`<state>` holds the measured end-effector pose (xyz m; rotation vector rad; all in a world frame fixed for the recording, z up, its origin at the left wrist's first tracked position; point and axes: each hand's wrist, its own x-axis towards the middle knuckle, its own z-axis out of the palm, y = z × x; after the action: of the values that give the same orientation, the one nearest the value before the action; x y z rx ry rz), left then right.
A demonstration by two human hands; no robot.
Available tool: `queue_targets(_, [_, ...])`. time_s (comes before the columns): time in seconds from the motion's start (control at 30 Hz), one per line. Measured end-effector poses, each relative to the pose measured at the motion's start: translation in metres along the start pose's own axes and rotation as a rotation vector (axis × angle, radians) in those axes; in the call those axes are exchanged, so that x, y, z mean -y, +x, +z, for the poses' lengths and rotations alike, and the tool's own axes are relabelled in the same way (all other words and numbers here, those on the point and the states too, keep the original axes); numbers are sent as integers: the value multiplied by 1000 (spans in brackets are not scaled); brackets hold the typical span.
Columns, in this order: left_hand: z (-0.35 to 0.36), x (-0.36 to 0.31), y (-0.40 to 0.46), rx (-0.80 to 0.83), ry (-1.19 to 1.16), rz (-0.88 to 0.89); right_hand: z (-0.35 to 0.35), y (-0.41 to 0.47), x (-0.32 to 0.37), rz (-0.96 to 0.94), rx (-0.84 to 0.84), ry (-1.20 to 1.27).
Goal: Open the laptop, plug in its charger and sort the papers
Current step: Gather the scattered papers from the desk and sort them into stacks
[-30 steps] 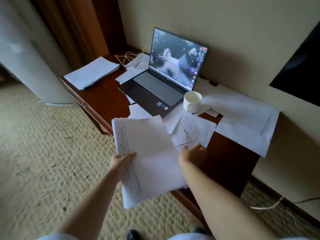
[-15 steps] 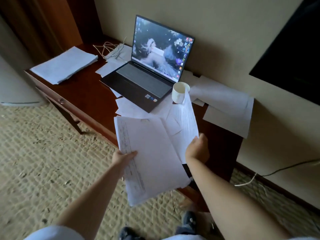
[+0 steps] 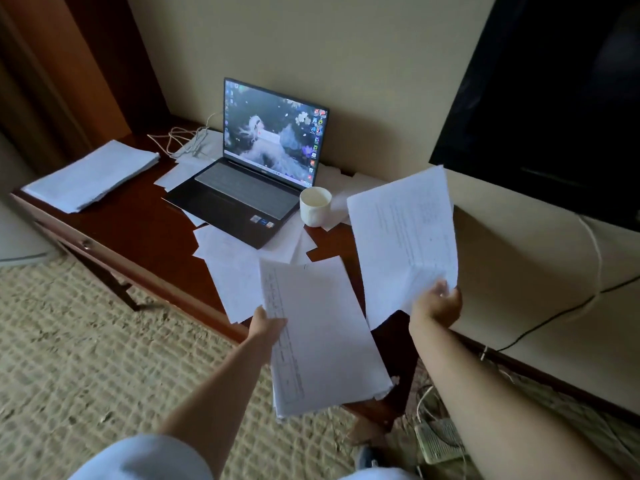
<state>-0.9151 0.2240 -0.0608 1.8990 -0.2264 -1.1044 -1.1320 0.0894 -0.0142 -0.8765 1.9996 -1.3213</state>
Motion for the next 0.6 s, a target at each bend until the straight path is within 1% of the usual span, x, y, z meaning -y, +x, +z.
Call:
queue_targets(0.13, [20, -2, -2, -44, 59, 50, -13, 22, 0, 114, -29, 29])
queue_targets(0.27, [42, -6, -4, -91, 139, 90, -19, 40, 1, 170, -55, 65])
queue_targets(0.37, [54, -10, -2, -96, 191, 109, -17, 57, 8, 255, -42, 111])
queue_targets(0.47, [62, -14, 2, -115, 234, 118, -13, 71, 14, 291, -16, 166])
queue_targets(0.53, [67, -14, 5, -120, 221, 108, -8, 78, 10, 350, 47, 197])
queue_targets(0.6, [74, -17, 5, -101, 192, 82, -3, 78, 3, 458, 186, 245])
